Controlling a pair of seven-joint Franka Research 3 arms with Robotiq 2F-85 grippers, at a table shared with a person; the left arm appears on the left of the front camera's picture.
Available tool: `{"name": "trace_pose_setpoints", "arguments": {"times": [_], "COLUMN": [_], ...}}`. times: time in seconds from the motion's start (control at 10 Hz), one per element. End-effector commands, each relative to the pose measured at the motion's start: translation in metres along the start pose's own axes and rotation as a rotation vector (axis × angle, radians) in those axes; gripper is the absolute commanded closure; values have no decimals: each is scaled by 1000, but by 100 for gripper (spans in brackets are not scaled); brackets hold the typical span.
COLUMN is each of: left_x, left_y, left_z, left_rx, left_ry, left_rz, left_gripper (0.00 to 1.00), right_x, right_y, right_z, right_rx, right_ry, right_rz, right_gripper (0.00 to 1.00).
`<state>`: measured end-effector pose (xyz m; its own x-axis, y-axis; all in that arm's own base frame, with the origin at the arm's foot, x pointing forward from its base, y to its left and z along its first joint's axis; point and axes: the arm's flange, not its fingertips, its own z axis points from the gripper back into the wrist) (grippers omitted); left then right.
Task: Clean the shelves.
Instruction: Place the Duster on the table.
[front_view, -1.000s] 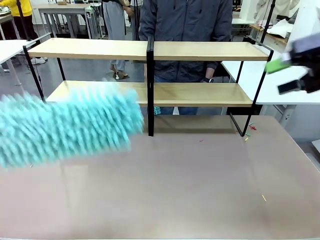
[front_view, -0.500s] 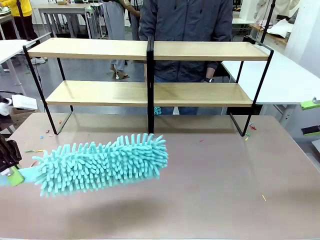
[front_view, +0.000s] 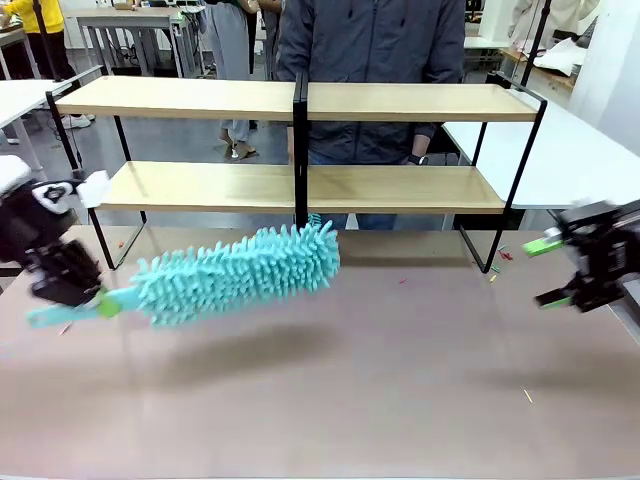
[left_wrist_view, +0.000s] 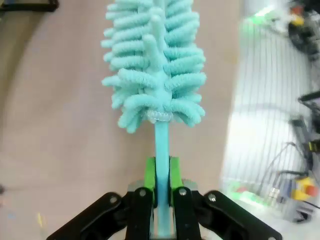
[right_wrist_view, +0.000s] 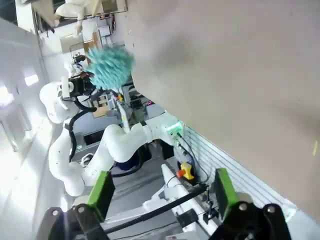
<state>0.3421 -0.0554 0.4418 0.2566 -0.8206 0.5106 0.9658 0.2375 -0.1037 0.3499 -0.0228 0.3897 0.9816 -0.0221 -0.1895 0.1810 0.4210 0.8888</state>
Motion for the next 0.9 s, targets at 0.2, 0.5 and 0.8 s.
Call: {"name": "trace_pose_setpoints", "arguments": {"times": [0.2, 0.5, 0.8], "left_x": [6, 1, -6], "left_y": [29, 38, 34], "left_z": [-54, -53, -46], "left_rx": [86, 68, 33], "left_ry": [184, 267, 220], "left_rz": [-169, -186, -163], "left_gripper": [88, 88, 29], "right_x": [0, 0, 0], "right_y": [0, 0, 0], "right_z": [0, 0, 0], "right_rx": [0, 0, 0], "right_ry": [0, 0, 0], "right_rz": [0, 0, 0], "right_gripper": [0, 0, 0]}}
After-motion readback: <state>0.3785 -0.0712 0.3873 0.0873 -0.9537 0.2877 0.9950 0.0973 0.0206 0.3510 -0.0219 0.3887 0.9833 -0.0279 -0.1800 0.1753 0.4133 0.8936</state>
